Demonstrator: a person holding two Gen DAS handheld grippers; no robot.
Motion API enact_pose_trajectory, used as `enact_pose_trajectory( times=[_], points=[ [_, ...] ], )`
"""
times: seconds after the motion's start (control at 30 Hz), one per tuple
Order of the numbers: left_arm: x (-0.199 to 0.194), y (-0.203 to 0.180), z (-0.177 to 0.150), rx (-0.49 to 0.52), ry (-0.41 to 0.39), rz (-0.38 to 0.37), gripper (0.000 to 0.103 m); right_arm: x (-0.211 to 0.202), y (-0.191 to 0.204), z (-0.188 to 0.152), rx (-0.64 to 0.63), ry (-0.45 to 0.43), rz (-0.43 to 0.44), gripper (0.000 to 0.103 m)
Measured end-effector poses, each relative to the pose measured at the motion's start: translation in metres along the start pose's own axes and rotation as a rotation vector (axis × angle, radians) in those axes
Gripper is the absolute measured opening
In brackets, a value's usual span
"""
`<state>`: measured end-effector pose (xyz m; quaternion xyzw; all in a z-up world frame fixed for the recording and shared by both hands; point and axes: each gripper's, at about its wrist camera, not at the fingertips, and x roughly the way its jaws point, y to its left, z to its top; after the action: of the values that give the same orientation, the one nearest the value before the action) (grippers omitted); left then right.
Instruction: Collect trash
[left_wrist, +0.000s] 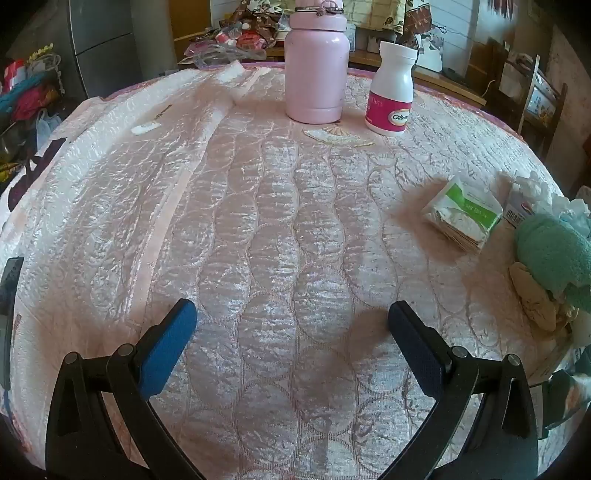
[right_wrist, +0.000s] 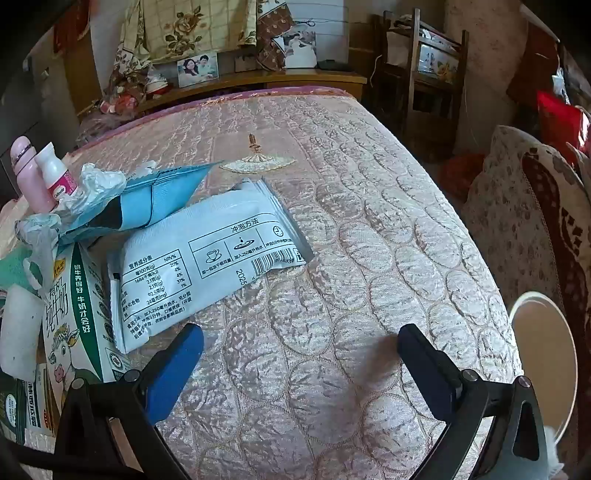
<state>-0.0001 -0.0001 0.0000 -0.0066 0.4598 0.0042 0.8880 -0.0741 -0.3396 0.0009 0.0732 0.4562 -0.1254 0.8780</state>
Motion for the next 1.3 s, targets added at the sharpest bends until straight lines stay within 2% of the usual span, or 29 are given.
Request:
enact_pose_trajectory(
  times=[0.2,0.33,0.43,0.67,0.77,0.87,1.0,1.3],
  points=[
    [-0.003,-0.002,-0.001,-0.001,0.034,-0.001,0.102,0.0,0.0,0.0,0.001,-0.001,0.001,0.103],
    [-0.033,-0.005,-0.008,-0.021,-0.037,0.003,0.102,0.0,0.0,0.0,0.001,-0.001,0.001,0.103],
    [-0.059,-0.015,-0.01,-0.024,-0.076,-0.023,0.102,0.0,0.0,0.0,0.001,-0.001,0.001,0.103],
    [-0.118,-0.047,-0.024,0.037,-0.189,-0.063,0.102,-0.001,0.0,0.0,-0.002,0.0,0.002,0.103],
    [-0.138,-0.062,-0.03,0.047,-0.218,-0.098,0.102,-0.001,0.002,0.001,-0.042,0.063,0.031,0.103],
    [-0.154,-0.075,-0.035,0.062,-0.244,-0.118,0.102,-0.012,0.001,-0.004,-0.044,0.08,0.039,0.103],
    [-0.169,-0.092,-0.042,0.072,-0.28,-0.15,0.102,-0.055,0.003,-0.016,-0.026,-0.016,0.064,0.103],
    [-0.2,-0.115,-0.051,0.104,-0.375,-0.199,0.102,-0.158,0.029,-0.018,-0.028,-0.269,0.134,0.103]
  ],
)
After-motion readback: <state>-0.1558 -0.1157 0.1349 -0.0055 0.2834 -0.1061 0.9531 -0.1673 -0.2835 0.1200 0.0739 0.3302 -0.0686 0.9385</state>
